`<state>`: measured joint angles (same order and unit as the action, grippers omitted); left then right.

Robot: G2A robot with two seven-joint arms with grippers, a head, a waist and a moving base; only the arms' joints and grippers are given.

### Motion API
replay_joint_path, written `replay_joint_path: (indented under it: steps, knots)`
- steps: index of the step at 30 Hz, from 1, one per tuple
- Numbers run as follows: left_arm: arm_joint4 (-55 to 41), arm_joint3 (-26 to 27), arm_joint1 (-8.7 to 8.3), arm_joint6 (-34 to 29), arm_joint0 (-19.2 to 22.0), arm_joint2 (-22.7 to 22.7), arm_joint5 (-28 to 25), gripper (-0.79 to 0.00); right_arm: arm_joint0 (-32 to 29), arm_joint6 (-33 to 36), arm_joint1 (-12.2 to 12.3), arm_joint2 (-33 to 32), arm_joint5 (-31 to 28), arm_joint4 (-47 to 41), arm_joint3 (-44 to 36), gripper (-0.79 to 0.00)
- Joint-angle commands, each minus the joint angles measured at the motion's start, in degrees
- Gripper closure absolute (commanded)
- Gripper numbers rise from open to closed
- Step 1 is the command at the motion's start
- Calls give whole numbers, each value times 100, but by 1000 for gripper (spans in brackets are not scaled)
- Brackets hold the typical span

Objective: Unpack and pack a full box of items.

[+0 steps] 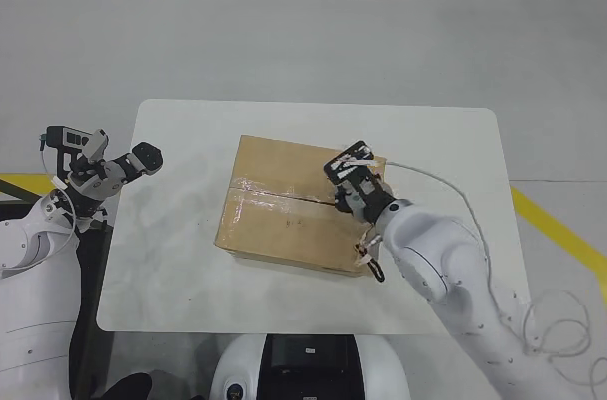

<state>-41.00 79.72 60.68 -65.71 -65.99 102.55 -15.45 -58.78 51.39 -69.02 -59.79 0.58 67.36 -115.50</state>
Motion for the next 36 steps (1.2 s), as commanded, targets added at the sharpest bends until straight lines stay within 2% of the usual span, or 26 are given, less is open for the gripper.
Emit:
replay_joint_path:
  steps: [1,13,19,21,22,27,32,36]
  knots:
    - [0,0,0,0,0,0,0,-785,-25,-29,-5,-112,50,-192,-19,-283]
    - [0,0,0,0,0,0,0,-785,-23,-123,-100,-477,777,-1304,247,-234]
    - [0,0,0,0,0,0,0,-785,27,-466,-173,-577,1245,-1878,453,-105]
    - [0,0,0,0,0,0,0,-785,-8,-586,-189,-655,1403,-2055,414,-12]
    - [0,0,0,0,0,0,0,-785,-35,-640,-191,-710,1482,-2095,372,0]
    - [0,0,0,0,0,0,0,-785,-368,-831,-199,-977,1830,-2499,-67,0]
    - [0,0,0,0,0,0,0,-785,-657,-825,-192,-1242,1891,-2974,-369,0]
    - [0,0,0,0,0,0,0,-785,-918,-1091,-209,-1420,2074,-3421,-583,0]
